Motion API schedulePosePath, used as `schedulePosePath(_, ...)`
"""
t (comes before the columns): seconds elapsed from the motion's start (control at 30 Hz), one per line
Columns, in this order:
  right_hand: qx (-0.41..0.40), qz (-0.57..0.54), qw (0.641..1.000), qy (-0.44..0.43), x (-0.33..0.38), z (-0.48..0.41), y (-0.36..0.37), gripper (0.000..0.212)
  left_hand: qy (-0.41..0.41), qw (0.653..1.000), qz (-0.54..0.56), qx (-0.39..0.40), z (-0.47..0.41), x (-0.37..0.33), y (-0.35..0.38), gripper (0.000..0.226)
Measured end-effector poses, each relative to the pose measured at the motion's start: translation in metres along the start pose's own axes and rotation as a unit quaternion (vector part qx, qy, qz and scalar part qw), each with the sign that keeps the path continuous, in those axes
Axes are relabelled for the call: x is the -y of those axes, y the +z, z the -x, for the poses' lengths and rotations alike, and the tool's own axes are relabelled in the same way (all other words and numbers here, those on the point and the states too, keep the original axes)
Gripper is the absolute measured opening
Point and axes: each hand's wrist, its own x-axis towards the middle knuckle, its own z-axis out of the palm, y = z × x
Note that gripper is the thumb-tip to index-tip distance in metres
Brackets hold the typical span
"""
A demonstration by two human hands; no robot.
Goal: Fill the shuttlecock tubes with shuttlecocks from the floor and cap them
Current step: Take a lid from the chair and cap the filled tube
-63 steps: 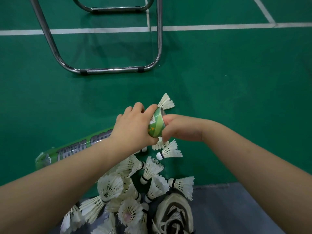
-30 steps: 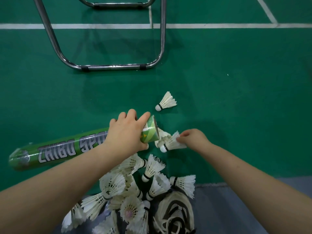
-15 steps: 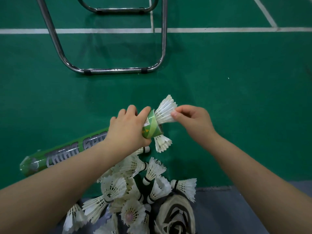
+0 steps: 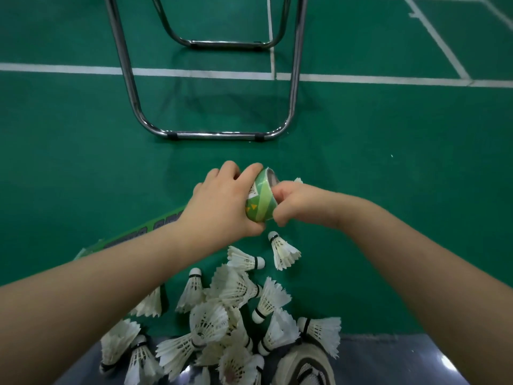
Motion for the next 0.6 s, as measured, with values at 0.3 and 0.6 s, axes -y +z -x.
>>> schedulePosePath(0.3,-0.178,0.235,0.953,-0.063,0.124,-0.040,-0.016,0.010,-0.052,0.973,0.190,-0.123,-0.028,0.044,-0.085,0.082)
schedulePosePath(0.6,-0.343,0.412,0.811,-0.234,0.236,-0.094,-0.031,0.039,-0.064,0.909,0.326,-0.250,-0.069,0.101,-0.179,0.045)
